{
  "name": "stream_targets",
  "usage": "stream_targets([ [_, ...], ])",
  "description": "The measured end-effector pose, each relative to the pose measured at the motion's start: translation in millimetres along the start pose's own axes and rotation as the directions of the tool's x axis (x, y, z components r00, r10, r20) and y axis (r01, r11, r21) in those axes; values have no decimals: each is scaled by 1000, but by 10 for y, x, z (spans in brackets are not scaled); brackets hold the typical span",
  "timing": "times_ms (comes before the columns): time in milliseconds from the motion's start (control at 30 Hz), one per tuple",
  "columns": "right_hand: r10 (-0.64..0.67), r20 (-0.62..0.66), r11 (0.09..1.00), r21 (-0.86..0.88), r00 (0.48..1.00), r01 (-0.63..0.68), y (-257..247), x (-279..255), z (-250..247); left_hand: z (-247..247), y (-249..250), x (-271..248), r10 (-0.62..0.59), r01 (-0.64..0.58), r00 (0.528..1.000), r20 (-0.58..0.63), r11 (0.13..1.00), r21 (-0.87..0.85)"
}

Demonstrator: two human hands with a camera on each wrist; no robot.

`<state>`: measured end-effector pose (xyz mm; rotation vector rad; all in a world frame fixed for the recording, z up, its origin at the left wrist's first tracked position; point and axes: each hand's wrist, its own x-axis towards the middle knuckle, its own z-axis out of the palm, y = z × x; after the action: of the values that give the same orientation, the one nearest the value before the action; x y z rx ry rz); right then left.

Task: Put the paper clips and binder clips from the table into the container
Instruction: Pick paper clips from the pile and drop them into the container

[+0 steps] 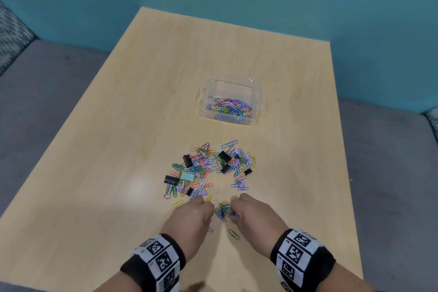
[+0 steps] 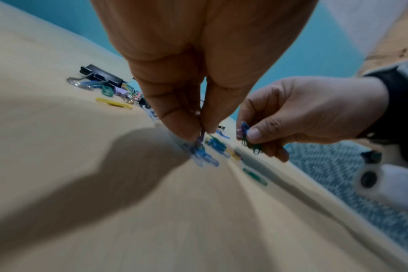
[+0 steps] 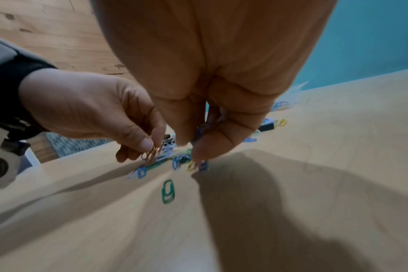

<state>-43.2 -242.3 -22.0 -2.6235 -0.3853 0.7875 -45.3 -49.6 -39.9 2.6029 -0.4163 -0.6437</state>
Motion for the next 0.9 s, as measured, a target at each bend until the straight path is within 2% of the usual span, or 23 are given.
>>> stream_targets([
  [100, -42, 103, 998, 51, 994, 37, -9, -2, -224, -223, 20, 5, 25, -15, 998, 56, 986, -167],
  [167, -63, 142, 990, 137, 988, 44, -24, 12, -415, -417, 72, 41, 37, -4, 995, 96, 945, -326],
  [267, -16, 140, 952, 304, 990, -27, -12, 130, -750, -758, 152, 209, -8, 75, 993, 116, 804, -589],
  [333, 20, 87, 912, 407, 996, -54, 35, 305, -1010, -1018, 183, 420, -31, 75, 997, 77, 741, -668],
  [433, 49, -97, 912, 411, 994, -5, 150, 722, -1412, -1383, 196, 883, -48, 0, 997, -61, 783, -622],
  [533, 124, -237, 899, 438, 963, -8, 258, 1181, -1734, -1637, 216, 1404, -89, -45, 973, -212, 830, -556],
  [667, 176, -309, 903, 429, 935, -28, 287, 1545, -1962, -1765, 299, 1860, -82, -53, 956, -283, 897, -438],
  [800, 217, -303, 945, 305, 928, -122, 354, 1483, -1960, -1707, 201, 1875, -85, -9, 943, -322, 960, -279],
  [900, 131, -394, 988, 130, 910, -86, 399, 1091, -1716, -1533, 65, 1489, -78, 2, 939, -334, 974, -224],
])
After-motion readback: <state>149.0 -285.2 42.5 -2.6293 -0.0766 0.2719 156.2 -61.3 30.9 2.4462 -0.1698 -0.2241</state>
